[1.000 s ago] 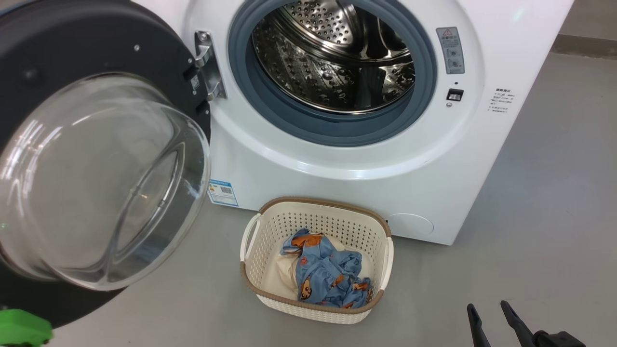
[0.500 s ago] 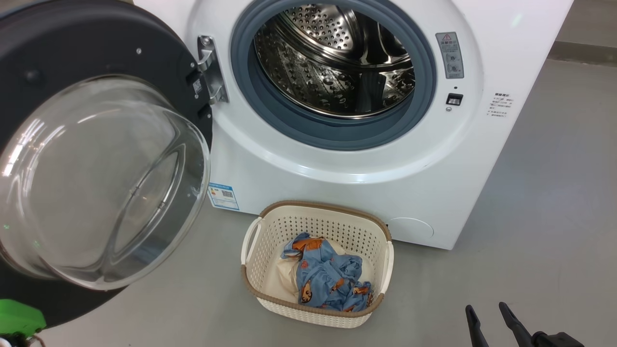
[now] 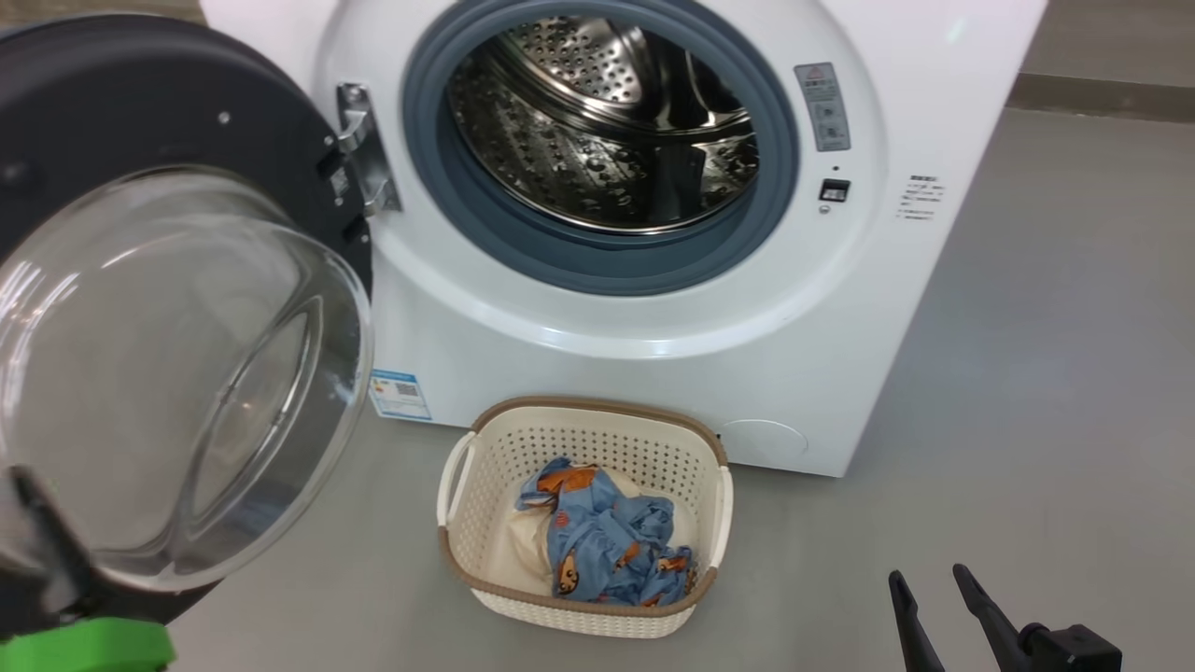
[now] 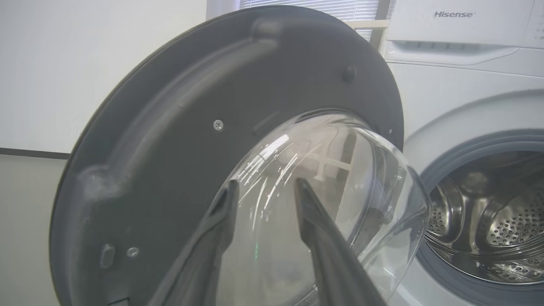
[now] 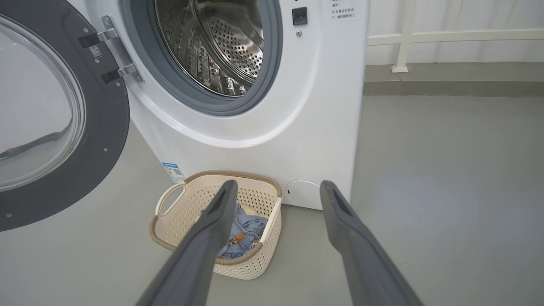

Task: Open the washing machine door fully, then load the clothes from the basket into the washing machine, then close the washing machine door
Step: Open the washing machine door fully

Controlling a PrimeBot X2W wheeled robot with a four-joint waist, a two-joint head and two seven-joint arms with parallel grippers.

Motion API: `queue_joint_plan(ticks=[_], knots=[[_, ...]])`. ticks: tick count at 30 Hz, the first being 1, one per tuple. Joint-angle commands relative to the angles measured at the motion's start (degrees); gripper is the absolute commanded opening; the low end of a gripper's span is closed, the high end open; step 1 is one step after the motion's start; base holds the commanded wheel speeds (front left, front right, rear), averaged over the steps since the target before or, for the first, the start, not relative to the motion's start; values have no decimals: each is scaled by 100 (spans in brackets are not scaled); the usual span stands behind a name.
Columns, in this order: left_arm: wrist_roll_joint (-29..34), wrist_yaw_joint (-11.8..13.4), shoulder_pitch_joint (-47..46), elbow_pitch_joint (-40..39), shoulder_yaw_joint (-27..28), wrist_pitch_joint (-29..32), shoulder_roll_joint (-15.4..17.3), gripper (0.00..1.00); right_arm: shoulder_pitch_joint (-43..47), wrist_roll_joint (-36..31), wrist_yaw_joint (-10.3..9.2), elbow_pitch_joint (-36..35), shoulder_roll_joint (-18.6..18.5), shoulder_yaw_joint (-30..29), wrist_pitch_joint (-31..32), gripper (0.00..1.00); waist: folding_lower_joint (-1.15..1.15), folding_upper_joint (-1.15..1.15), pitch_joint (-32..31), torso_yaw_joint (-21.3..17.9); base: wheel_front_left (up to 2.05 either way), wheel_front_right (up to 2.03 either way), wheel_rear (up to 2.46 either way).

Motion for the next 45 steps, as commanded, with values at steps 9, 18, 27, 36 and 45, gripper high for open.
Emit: queue_joint_plan(ticks=[9, 18, 27, 36, 45], knots=[[1, -258, 581, -729, -745, -31, 67, 100, -256, 60, 36, -311, -65, 220, -68, 100, 0, 0, 13, -537, 0, 0, 0], [1, -694, 987, -165, -1129, -27, 101, 100, -281, -69, 36, -439, -65, 225, -68, 100, 0, 0, 66, -960, 0, 0, 0], [0, -920, 1346, 115, -1046, -30, 82, 100, -218, -116, 36, -476, -65, 192, -68, 100, 0, 0, 40, -1253, 0, 0, 0], [8, -1042, 1433, 357, -971, -31, 62, 100, -155, -143, 36, -500, -65, 84, -68, 100, 0, 0, 14, -1340, 0, 0, 0], [18, -1073, 1443, 418, -940, -31, 59, 100, -149, -144, 36, -500, -65, 57, -68, 100, 0, 0, 13, -1350, 0, 0, 0]])
